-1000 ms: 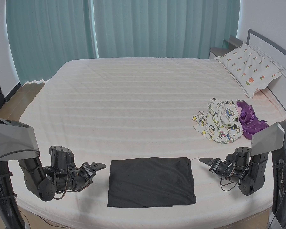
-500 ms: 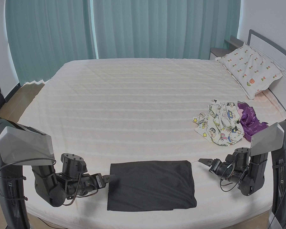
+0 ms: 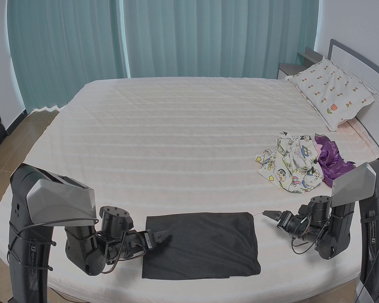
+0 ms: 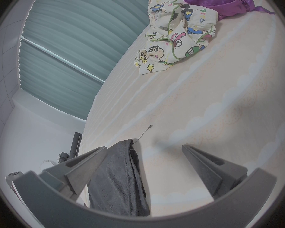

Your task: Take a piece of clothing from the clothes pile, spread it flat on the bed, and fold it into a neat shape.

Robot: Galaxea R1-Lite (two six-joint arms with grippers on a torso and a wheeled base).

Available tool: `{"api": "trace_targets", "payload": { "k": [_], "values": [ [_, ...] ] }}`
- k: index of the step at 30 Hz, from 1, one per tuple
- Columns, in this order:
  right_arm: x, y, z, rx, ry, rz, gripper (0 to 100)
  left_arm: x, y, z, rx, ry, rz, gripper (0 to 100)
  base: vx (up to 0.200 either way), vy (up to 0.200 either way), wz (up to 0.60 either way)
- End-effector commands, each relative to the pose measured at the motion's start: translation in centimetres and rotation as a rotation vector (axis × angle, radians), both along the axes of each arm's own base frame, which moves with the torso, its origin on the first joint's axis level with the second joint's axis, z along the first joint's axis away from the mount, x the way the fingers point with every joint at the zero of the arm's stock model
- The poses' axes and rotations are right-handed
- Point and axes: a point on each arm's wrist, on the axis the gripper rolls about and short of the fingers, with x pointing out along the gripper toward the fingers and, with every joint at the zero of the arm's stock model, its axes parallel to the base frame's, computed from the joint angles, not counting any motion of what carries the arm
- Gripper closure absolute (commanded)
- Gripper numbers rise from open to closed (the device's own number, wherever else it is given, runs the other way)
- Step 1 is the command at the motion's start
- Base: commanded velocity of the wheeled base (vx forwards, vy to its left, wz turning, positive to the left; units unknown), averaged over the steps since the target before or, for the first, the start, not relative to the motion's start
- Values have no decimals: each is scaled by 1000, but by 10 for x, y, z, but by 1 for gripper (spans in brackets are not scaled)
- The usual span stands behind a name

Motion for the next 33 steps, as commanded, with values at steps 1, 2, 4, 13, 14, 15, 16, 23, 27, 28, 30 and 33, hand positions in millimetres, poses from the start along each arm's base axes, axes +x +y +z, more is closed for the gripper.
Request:
{"api": "trace_targets", "payload": {
  "k": [1, 2, 4, 13, 14, 15, 16, 23, 27, 28, 30, 33],
  "values": [
    [0, 0, 0, 2, -9, 1, 0, -2, -13, -4, -1, 2, -40, 0, 0, 0, 0],
    [0, 0, 0, 2, -9, 1, 0, -4, -17, -5, -1, 2, -52, 0, 0, 0, 0],
    [0, 1, 0, -1, -10, 1, 0, -4, -21, -5, -7, -2, -63, 0, 0, 0, 0],
    [2, 4, -4, -32, -13, -33, 0, -6, -26, -5, -9, 0, -78, 0, 0, 0, 0],
    [2, 4, -4, -33, -14, -32, 0, -6, -26, -5, -9, 0, -78, 0, 0, 0, 0],
    [2, 4, -4, -35, -13, -33, 0, -6, -26, -5, -8, -1, -77, 0, 0, 0, 0],
    [1, 4, -5, -39, -10, -29, 0, -6, -26, -5, -8, -1, -77, 100, 0, 0, 0],
    [1, 5, -5, -38, -11, -30, 0, -5, -19, -6, 10, 24, -53, 100, 0, 0, 0],
    [1, 5, -5, -38, -11, -30, 0, -3, -11, -5, 13, 24, -21, 100, 0, 0, 0],
    [1, 4, -5, -38, -9, -30, 0, -2, -9, -4, 12, 21, -16, 100, 0, 0, 0],
    [1, 4, -5, -38, -9, -30, 0, 0, -5, -1, 10, 16, 0, 100, 0, 0, 0],
    [1, 4, -5, -38, -9, -30, 0, 2, 2, 6, 1, 1, 22, 100, 0, 0, 0]
  ]
}}
